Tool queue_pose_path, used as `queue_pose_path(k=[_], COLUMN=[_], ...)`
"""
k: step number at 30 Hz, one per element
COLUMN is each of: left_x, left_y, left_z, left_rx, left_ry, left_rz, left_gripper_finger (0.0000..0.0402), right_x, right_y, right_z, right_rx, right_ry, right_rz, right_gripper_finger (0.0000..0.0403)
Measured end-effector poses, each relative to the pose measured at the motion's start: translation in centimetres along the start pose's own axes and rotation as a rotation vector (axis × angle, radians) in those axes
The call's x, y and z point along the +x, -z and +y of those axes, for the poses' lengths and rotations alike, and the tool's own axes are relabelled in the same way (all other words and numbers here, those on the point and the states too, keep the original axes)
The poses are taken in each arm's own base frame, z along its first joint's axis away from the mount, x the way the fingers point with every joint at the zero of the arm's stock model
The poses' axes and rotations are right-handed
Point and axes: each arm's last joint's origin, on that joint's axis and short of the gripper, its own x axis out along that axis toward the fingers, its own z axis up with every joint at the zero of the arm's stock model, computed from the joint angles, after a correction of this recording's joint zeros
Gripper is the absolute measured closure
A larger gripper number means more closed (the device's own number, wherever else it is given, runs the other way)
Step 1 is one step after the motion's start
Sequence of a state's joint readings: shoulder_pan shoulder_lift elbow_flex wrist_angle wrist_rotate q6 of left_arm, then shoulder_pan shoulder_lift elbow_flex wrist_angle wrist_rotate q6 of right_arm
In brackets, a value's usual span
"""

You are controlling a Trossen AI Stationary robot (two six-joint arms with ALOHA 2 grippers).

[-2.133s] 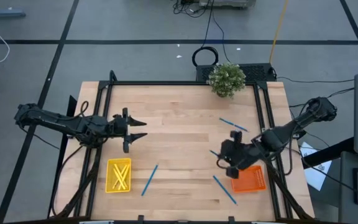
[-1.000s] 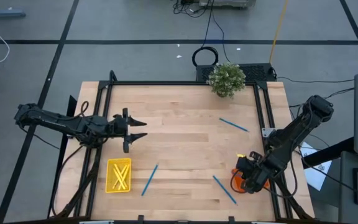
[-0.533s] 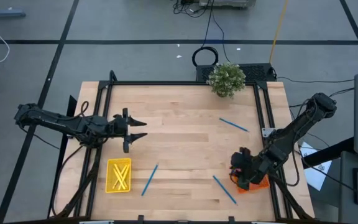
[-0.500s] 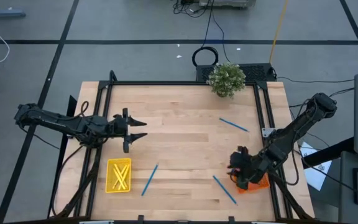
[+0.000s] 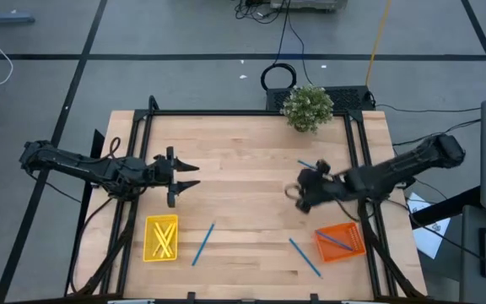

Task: Sort pens & pencils
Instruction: Put the top blue pencil into the orange bin

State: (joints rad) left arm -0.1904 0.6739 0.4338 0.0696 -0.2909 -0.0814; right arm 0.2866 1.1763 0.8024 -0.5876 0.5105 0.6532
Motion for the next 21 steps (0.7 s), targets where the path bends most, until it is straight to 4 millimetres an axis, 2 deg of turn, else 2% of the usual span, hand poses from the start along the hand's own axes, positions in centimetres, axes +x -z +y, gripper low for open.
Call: queue_pose_path(k=[5, 8, 10, 15, 21], left_x=[0.0, 0.0, 0.0, 0.0, 0.0], left_y=[0.0, 0.0, 0.0, 0.0, 0.2], left_z=[0.0, 0.0, 0.0, 0.0, 0.0], left_rx=[0.0, 0.002, 0.004, 0.001, 0.002], left_ry=[0.0, 0.0, 0.0, -0.001, -0.003], left_rz=[-0.001, 0.0, -0.001, 0.003, 0.016], left_gripper_finger=[0.0195, 0.0195, 0.0195, 0.0195, 0.0195], right_x=[1.7, 2.4, 2.8, 3.8, 4.7], right_y=[0.1, 0.5, 0.7, 0.9, 1.4], right_z=[-5.0, -7.0, -8.0, -9.6, -10.6], right_rx=[0.139, 0.232, 0.264, 0.217, 0.117], right_ry=[0.152, 0.165, 0.18, 0.22, 0.221], right_rz=[0.306, 0.492, 0.57, 0.686, 0.804], right_gripper_finger=[0.028, 0.028, 0.028, 0.028, 0.028])
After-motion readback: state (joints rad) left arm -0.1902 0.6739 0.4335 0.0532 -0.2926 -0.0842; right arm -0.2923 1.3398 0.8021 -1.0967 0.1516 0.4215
